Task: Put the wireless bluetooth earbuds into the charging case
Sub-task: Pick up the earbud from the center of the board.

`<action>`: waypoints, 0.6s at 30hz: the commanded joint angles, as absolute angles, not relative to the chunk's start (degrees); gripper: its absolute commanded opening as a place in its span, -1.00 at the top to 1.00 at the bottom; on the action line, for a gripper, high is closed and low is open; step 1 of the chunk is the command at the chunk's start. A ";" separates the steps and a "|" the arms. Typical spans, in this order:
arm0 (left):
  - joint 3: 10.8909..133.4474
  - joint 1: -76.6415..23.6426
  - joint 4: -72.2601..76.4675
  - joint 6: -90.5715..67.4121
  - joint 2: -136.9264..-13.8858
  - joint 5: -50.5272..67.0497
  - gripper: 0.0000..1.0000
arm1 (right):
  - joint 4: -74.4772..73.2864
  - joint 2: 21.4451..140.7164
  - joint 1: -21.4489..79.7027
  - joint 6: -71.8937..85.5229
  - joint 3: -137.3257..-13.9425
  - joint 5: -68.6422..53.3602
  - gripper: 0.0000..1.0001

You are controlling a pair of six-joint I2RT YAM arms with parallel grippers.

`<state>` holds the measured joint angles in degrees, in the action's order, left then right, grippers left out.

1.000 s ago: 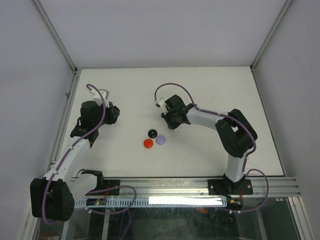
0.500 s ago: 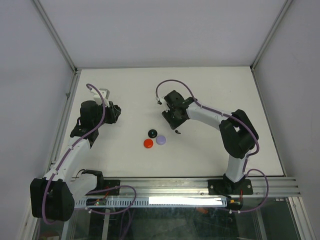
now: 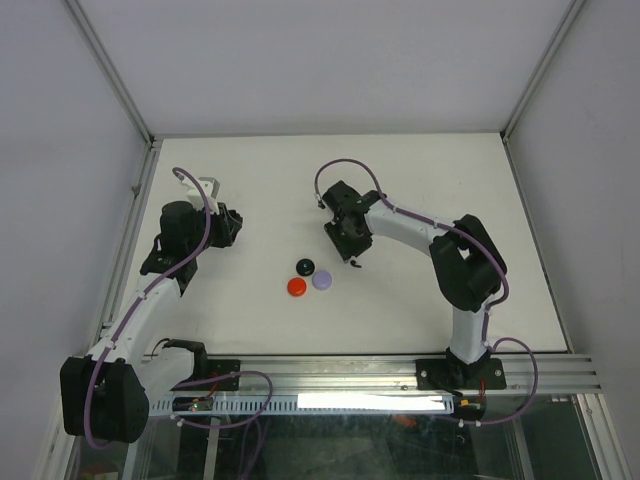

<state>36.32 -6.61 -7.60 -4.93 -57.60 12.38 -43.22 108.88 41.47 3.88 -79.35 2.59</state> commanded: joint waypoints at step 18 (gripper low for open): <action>37.04 -5.82 -4.31 -4.11 -55.99 14.07 0.93 | -42.13 112.06 41.86 10.87 -78.15 7.46 0.41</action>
<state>36.29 -6.61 -7.53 -4.95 -57.60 12.56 -43.38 112.22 41.52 9.50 -79.05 6.42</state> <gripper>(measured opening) 0.240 0.313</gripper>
